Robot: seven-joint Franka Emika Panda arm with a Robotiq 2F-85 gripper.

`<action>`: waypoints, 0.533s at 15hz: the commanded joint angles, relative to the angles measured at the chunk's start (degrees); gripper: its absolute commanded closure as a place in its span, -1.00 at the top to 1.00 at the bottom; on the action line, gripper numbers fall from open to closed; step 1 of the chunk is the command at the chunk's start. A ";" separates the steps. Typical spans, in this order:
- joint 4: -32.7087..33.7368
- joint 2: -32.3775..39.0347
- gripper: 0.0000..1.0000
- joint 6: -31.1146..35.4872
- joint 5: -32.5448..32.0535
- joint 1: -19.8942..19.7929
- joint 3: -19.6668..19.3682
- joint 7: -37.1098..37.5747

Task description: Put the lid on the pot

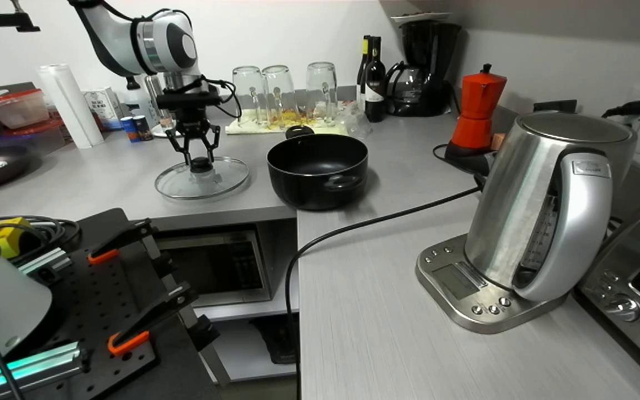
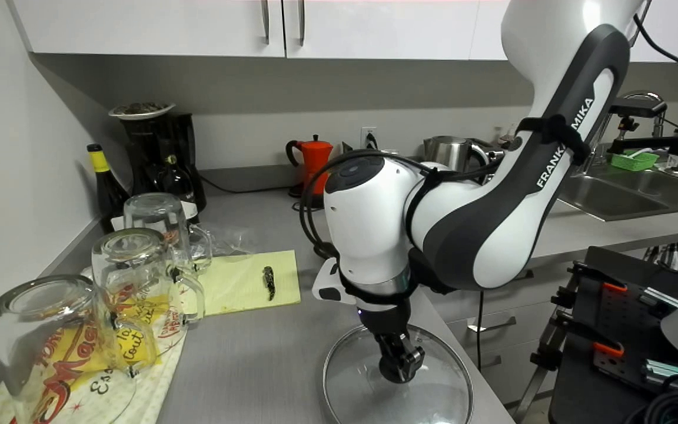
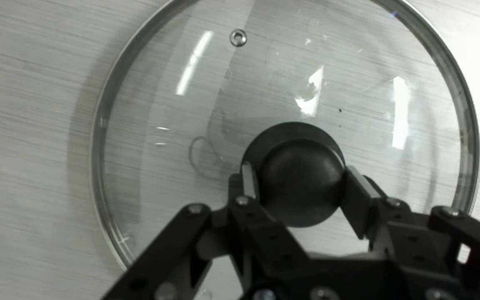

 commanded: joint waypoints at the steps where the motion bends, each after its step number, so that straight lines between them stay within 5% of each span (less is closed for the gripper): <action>1: -3.29 -5.76 -0.50 0.16 -1.34 1.59 -0.10 1.92; 8: -6.46 -13.67 -0.50 -0.99 -1.94 2.13 -0.33 4.41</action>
